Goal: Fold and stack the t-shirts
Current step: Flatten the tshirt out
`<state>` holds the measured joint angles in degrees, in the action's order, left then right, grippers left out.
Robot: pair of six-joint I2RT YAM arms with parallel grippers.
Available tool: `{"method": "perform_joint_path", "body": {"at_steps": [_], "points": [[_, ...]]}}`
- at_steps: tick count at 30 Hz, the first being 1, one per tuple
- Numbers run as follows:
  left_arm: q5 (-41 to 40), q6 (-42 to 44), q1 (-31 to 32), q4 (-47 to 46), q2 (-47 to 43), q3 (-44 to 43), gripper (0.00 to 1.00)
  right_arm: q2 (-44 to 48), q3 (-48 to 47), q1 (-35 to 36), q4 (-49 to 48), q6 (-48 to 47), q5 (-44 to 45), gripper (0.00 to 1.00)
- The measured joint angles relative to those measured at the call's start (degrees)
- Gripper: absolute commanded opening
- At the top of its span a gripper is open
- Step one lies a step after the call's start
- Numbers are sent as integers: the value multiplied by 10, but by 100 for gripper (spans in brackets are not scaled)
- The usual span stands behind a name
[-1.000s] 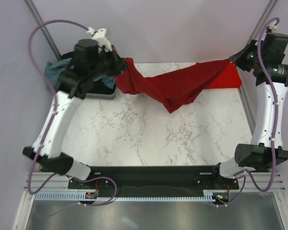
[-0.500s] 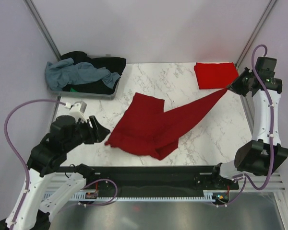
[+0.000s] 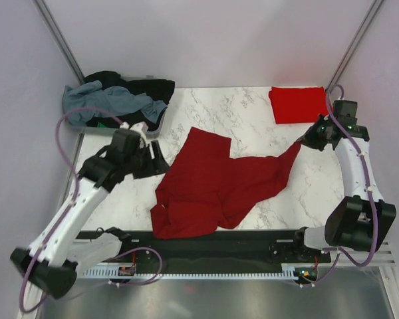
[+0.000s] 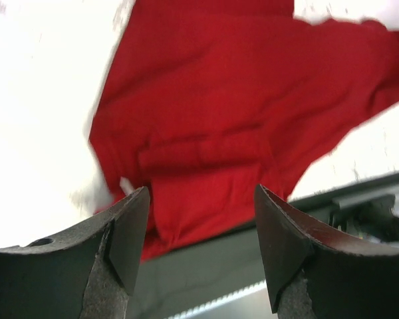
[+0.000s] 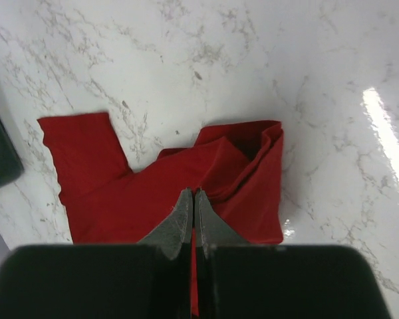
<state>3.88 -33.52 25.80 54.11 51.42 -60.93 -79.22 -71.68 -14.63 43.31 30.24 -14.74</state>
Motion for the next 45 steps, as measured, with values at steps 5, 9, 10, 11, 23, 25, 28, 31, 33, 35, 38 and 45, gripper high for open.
{"method": "perform_joint_path", "body": {"at_steps": [5,9,10,11,23,25,28,31,33,35,38,45], "points": [[-10,31,0,-81,228,-100,70,0,26,94,-27,1,7,0],[-29,68,-3,-116,442,-263,67,-2,42,158,-44,2,12,0],[-31,76,-5,-132,489,-300,66,-3,44,165,-46,2,13,0],[-32,85,-9,-140,539,-339,66,-5,46,170,-49,2,14,0],[-16,126,-69,-112,863,-621,70,-25,47,173,-68,-12,31,0],[-7,126,-69,-109,883,-633,71,-33,47,173,-71,-15,31,0],[7,127,-64,-108,897,-636,70,-42,47,173,-75,-17,31,0],[17,127,-56,-111,898,-641,68,-47,48,173,-80,-19,30,0],[23,127,-51,-110,898,-641,65,-47,51,173,-84,-20,30,0],[25,126,-47,-110,899,-640,57,-47,55,173,-87,-20,30,0],[26,125,-40,-111,899,-633,41,-47,57,173,-87,-23,31,0],[26,118,-34,-111,899,-628,2,-47,57,173,-87,-28,31,0]]}}
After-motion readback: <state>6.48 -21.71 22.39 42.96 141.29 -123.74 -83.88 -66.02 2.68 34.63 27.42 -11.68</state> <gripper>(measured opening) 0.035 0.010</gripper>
